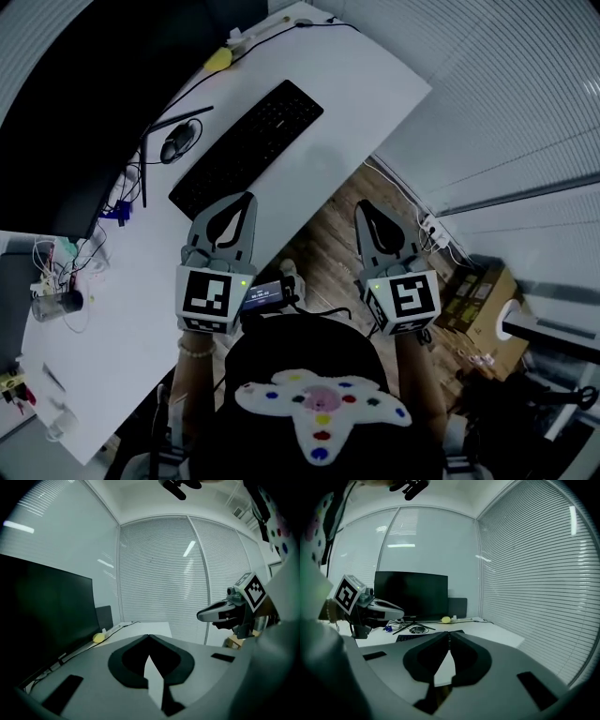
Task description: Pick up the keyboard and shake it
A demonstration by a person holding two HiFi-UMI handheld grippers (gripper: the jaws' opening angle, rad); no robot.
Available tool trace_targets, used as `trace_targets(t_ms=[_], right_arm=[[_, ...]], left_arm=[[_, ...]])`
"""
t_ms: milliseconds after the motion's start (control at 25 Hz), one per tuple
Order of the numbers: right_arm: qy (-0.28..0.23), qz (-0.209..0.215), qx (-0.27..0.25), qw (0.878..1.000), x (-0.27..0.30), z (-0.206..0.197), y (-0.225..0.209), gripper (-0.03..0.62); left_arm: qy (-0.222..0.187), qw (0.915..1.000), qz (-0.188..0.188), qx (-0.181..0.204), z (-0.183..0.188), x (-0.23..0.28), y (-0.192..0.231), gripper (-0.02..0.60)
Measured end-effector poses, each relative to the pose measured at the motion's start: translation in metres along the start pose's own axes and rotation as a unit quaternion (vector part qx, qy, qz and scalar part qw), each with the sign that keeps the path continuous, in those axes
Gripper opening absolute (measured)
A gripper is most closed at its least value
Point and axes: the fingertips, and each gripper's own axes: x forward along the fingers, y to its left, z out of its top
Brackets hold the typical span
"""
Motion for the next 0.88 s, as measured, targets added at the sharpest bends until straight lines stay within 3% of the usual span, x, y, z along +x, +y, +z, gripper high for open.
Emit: trace_targets(t_ms=[320,600,720,880], right_arm=[[0.009,0.031,-0.015,0.999,0.046,0.012,0.012,0.041],[0.009,0.062,-0.038,0.997,0.070,0.022,0.030,0.041],[0.014,0.085,-0.044,0.995,0.082,0.026,0.042,0.041],[0.020,0.120,-0.049,0.991,0.098,0.025,0.055,0.041]], left_arm=[[0.016,0.9981,0.045,-0.039,-0.021,0.007,0.048,0.017],[-0.012,0.9928,0.072,-0.095,-0.032,-0.011,0.076,0.017],[-0.012,0.9881,0.105,-0.112,-0.043,-0.025,0.091,0.017],[0.013,0.9746,0.176,-0.138,-0.068,-0.044,0.113,0.017]])
